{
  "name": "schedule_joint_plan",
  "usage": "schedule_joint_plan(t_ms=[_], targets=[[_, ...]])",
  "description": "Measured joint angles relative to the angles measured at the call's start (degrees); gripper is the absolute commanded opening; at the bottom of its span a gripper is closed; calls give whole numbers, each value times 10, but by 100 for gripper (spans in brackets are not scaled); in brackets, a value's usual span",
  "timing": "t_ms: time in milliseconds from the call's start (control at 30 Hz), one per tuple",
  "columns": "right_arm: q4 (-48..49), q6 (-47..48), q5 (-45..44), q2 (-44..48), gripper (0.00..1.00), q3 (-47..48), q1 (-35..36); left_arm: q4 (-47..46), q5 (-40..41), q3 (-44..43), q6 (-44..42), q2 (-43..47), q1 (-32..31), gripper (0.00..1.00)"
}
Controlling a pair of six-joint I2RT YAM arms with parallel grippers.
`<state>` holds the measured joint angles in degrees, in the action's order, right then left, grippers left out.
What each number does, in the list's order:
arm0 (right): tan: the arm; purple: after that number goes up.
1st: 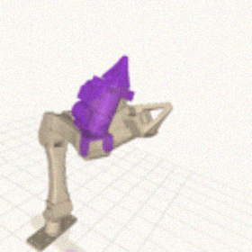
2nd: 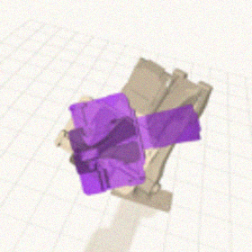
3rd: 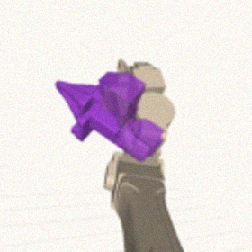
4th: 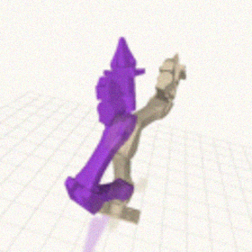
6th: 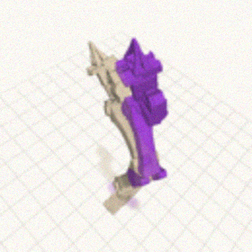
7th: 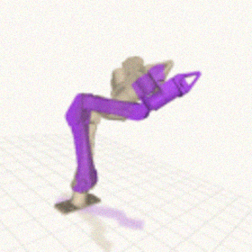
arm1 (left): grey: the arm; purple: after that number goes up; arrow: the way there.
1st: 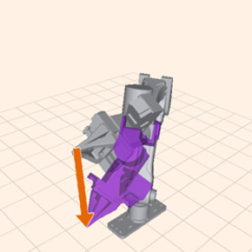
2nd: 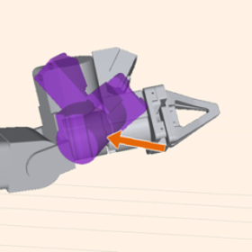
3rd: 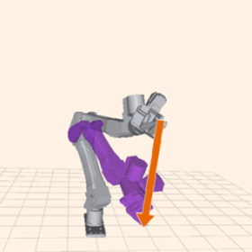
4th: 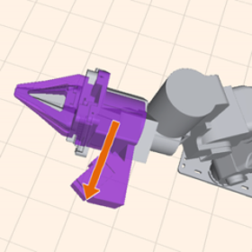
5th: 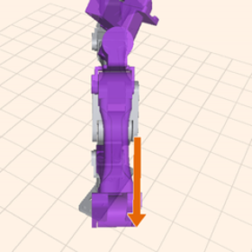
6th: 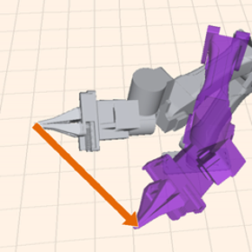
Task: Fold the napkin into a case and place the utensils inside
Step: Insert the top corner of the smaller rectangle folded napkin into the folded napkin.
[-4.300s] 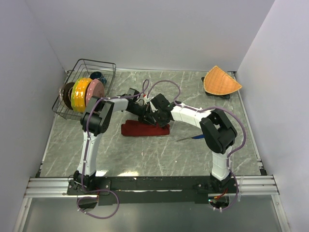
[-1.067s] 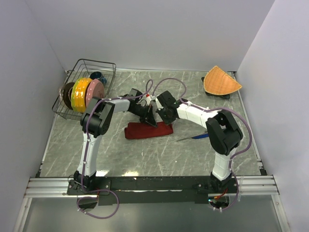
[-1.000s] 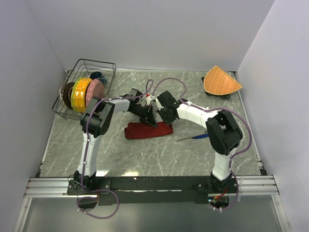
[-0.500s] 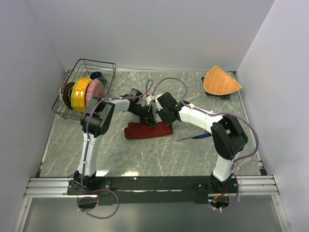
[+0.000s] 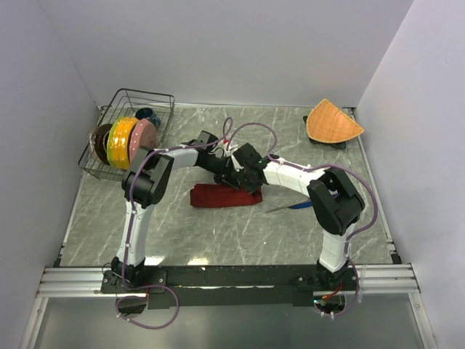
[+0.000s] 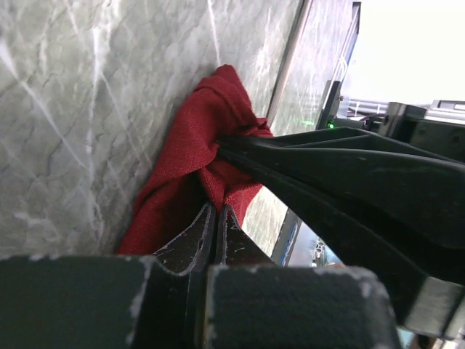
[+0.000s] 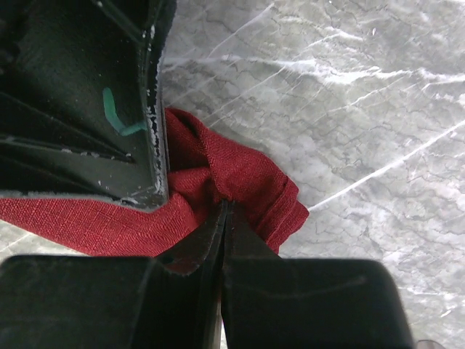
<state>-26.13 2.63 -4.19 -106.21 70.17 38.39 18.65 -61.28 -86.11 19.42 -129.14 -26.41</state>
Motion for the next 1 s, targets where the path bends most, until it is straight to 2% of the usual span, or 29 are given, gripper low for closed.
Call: schedule_joint_plan(t_ms=[367, 500, 533, 667, 767, 800, 1000], targets=[[3, -2, -14, 3, 0, 0, 0, -6, 10, -10, -3, -24, 12, 1], [4, -8, -21, 15, 0, 1, -3, -8, -12, -11, 6, -41, 21, 1], [6, -9, -20, 21, 7, 1, -4, -8, -12, -11, 6, -42, 23, 1], [11, -14, -18, 32, 24, 1, -4, -8, -13, -11, 6, -42, 23, 1], [12, -17, -17, 34, 32, 1, -4, -7, -13, -11, 2, -42, 24, 1], [11, -17, -16, 35, 40, 1, -4, -7, -13, -11, 2, -42, 24, 1], [14, -12, -16, 71, 59, 1, -3, -7, -14, -11, -2, -42, 24, 1]])
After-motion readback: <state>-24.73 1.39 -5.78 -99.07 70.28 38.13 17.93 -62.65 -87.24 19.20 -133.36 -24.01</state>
